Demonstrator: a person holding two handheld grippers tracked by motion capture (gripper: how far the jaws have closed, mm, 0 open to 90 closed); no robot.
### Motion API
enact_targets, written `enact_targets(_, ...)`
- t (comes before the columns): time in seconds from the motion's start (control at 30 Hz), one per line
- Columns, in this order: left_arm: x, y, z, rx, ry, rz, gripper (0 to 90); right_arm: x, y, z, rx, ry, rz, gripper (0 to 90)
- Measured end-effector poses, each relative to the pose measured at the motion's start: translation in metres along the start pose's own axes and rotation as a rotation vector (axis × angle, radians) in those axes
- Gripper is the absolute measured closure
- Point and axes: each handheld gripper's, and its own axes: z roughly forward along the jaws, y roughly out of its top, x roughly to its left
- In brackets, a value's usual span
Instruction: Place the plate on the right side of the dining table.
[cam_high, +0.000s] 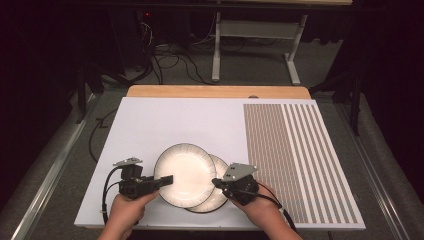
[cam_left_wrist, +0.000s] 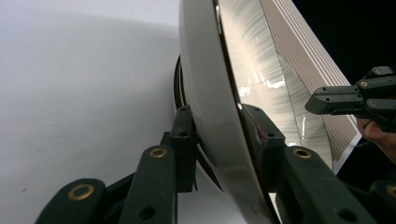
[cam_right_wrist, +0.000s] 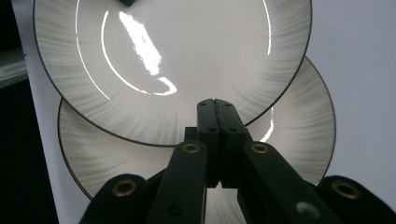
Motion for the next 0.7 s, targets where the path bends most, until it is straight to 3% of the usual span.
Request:
enact_targets(0.37, -0.004, -0.001, -0.005, -0.049, -0.022, 0.037, 71.9, -0.005, -0.002, -0.015, -0.053, -0.027, 0.009, 90.0)
enact_targets(0.7, -0.015, -0.001, -0.011, -0.12, -0.028, 0.129, 76.5, -0.011, -0.006, -0.025, -0.081, -0.044, 0.036, 89.1)
